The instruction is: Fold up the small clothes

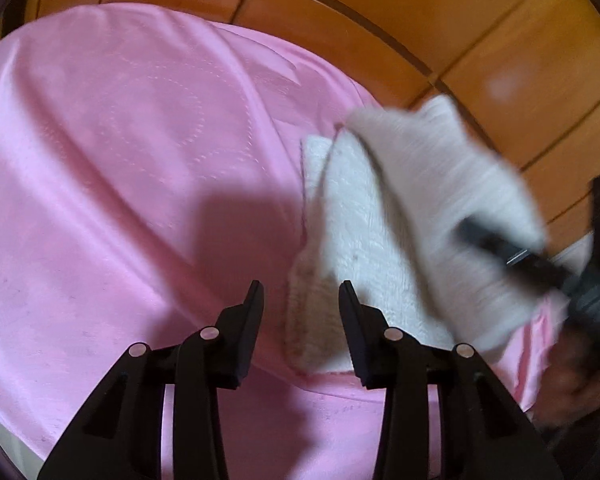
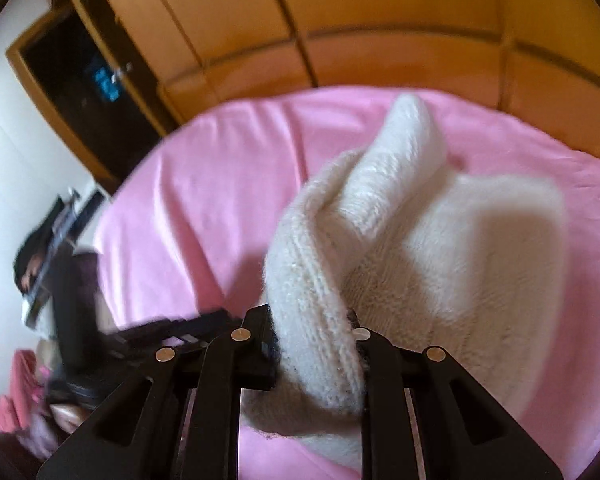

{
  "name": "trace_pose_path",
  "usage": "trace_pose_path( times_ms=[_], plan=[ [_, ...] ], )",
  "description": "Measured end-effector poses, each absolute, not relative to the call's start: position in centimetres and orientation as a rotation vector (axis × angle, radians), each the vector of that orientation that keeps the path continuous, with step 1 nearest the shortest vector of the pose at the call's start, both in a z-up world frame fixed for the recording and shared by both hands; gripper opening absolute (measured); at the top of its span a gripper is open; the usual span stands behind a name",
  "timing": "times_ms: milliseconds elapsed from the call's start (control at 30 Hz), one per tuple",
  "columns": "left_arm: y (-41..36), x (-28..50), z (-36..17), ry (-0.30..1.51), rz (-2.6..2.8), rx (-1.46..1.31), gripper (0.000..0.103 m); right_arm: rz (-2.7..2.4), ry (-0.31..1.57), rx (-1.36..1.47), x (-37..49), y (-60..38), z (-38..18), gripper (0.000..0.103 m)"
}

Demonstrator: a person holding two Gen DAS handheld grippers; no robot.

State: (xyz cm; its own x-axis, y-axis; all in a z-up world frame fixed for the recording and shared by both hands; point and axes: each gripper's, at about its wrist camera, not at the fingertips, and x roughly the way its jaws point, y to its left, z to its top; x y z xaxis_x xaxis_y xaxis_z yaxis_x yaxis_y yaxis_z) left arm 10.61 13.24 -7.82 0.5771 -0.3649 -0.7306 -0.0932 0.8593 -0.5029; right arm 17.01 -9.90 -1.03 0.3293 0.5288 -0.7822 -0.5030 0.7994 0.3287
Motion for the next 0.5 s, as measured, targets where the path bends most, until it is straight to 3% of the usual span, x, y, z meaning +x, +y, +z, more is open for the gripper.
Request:
trace_pose_path(
  times_ms=[67, 133, 167, 200, 500],
  plan=[
    [14.0, 10.5, -7.2, 0.933, -0.187, -0.555, 0.048, 0.712, 1.032, 0.013, 16.4, -9.2, -1.9, 0.02],
    [14.6, 10.6, -6.3, 0.913, -0.223, -0.59, 0.051, 0.759, 1.016, 0.057, 16.2, -9.8, -1.5, 0.033],
    [14.6, 10.7, -5.9, 0.905, -0.234, -0.595, 0.053, 0.789, 1.005, 0.096, 15.9, -10.5, -1.0, 0.046],
    [14.7, 11.1, -5.6, 0.898, -0.243, -0.596, 0.054, 0.818, 0.984, 0.127, 15.4, -11.3, -0.3, 0.052],
    [12.9, 14.8, -3.8, 0.94, -0.416, -0.69, 0.062, 0.601, 0.916, 0.102, 9.8, -21.7, 0.3, 0.052]
  ],
)
